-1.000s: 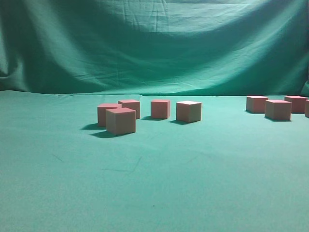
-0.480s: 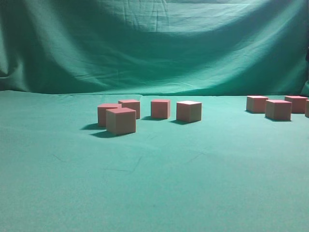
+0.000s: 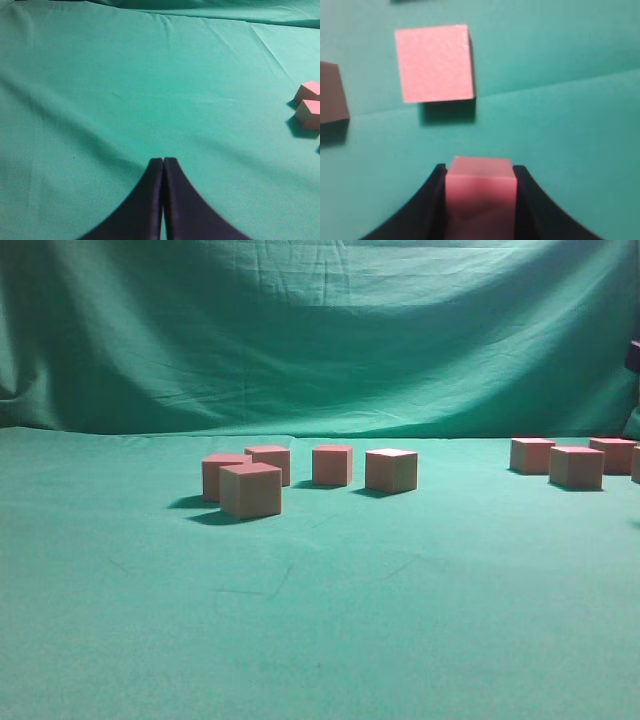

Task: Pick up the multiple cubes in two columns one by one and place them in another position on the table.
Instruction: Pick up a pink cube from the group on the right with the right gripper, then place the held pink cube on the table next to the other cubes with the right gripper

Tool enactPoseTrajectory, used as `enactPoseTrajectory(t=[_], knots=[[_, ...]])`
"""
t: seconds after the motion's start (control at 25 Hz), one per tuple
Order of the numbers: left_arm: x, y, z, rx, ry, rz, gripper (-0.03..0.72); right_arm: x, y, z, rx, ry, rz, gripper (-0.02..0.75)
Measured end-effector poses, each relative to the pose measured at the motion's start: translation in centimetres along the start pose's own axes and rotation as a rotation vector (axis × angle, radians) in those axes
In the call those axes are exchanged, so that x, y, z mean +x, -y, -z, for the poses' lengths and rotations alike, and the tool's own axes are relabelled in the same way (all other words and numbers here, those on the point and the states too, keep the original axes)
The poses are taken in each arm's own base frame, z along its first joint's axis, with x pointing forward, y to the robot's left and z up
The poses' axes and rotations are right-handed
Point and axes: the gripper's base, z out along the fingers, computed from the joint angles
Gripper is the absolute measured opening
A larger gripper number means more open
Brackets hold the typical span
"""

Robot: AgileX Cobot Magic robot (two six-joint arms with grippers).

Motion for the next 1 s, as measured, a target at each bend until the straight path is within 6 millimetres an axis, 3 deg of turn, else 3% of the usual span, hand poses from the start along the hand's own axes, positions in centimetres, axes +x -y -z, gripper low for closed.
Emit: enactPoseTrajectory(t=[0.12, 0.24, 0.44, 0.76, 1.0], knots=[[0.0, 0.0, 0.0, 0.000, 0.000, 0.000, 0.000, -0.9, -0.4, 1.4, -0.006, -0.038, 0.014, 0.253], [0.0, 0.0, 0.0, 0.000, 0.000, 0.000, 0.000, -1.6, -2.1, 3.5, -0.033, -0.050, 0.100, 0.253], [0.0, 0.0, 0.0, 0.000, 0.000, 0.000, 0.000, -0.5, -8.2, 6.5, -0.148, -0.026, 0.341, 0.253], [0.0, 0.0, 0.0, 0.000, 0.000, 0.000, 0.000, 4.6, -18.6, 5.6, -0.265, -0.088, 0.736, 0.253], [0.0, 0.0, 0.0, 0.000, 0.000, 0.000, 0.000, 6.2, -24.4, 4.3, -0.304, -0.087, 0.932, 0.253]])
